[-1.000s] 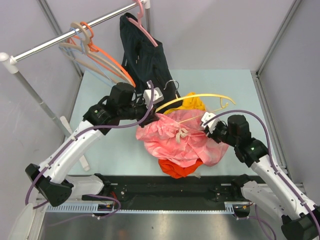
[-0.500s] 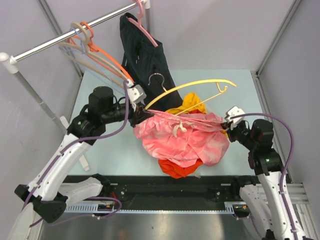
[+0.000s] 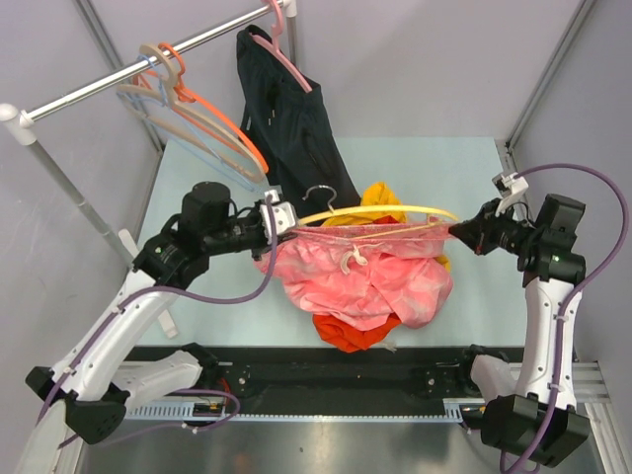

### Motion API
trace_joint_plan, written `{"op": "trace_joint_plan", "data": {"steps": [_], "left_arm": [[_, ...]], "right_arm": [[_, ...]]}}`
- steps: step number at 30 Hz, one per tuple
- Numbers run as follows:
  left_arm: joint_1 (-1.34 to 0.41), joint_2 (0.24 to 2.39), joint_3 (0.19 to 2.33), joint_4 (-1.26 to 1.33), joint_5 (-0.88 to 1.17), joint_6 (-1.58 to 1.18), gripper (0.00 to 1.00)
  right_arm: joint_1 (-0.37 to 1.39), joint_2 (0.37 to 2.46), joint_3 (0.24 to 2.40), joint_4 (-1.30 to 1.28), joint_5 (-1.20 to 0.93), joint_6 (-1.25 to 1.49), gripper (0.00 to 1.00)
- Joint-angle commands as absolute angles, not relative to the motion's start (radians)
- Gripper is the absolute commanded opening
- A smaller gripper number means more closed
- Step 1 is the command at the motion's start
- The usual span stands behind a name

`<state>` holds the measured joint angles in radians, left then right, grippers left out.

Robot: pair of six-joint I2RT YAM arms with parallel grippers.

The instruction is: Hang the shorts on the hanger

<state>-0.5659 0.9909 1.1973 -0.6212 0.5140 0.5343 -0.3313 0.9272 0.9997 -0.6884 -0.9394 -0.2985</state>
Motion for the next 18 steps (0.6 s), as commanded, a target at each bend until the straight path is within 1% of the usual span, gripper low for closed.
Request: {"op": "trace_joint_plan", "data": {"steps": [1,4,6,7,10,15,18], "left_arm": [[-0.613,1.006,1.278,-0.725,0.279,0.750,0.00],[-0.653,1.025,1.272,-0.704,0.152,0.770,0.00],[-0.669,1.035,1.272,-0.704,0.114,0.798,0.00],[-0.684,1.043,1.266,-0.693,0.054,0.802,0.00],[-0.692,1.072,1.247,-0.666,-0.050,0.802,0.00],[-0.701,1.111,1.255,-0.690,-0.095,0.805,0.00],[-0.742,1.150,1.258,-0.713,-0.195,0.830,0.00]], "right_arm": [[-0.377,0.946,1.097,-0.686,-0.850,-0.293,0.00],[-0.377,0.960,1.133,-0.710,-0.847,-0.294,0.00],[-0.376,0.962,1.147,-0.719,-0.841,-0.299,0.00],[-0.374,0.962,1.158,-0.730,-0.833,-0.304,0.00],[-0.370,0.962,1.172,-0.744,-0.796,-0.325,0.00],[-0.361,0.960,1.195,-0.756,-0.741,-0.339,0.00],[-0.312,0.950,1.209,-0.746,-0.689,-0.337,0.00]]}}
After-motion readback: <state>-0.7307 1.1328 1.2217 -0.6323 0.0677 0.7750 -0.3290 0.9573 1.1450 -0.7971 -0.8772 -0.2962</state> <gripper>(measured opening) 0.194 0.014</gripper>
